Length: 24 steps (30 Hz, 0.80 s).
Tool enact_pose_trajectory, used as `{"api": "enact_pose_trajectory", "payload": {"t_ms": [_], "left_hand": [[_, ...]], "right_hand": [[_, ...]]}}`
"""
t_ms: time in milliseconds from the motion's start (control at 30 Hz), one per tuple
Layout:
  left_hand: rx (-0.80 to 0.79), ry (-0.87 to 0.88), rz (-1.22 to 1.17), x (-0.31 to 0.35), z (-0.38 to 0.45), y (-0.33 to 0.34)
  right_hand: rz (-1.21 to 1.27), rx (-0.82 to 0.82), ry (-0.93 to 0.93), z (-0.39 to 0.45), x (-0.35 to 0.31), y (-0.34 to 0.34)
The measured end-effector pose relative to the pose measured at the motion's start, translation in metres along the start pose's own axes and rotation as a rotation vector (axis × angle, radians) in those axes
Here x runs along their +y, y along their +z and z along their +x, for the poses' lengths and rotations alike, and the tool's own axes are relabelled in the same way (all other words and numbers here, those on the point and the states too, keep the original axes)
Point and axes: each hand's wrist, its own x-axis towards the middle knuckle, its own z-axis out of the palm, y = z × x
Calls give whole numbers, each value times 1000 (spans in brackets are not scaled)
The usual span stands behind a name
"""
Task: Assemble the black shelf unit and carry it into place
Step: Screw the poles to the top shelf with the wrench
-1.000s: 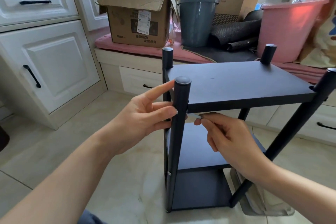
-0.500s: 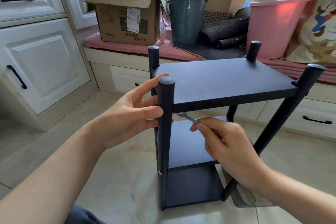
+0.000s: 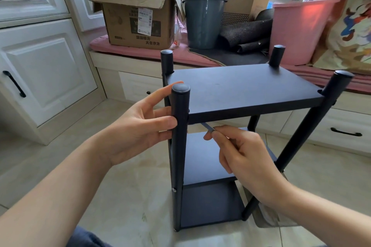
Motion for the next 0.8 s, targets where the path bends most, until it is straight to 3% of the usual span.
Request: {"api": "enact_pose_trajectory", "payload": {"t_ms": [800], "left_hand": [[22, 7, 17, 1, -1, 4]], "right_hand": [[-33, -80, -66, 2, 4, 19]]}}
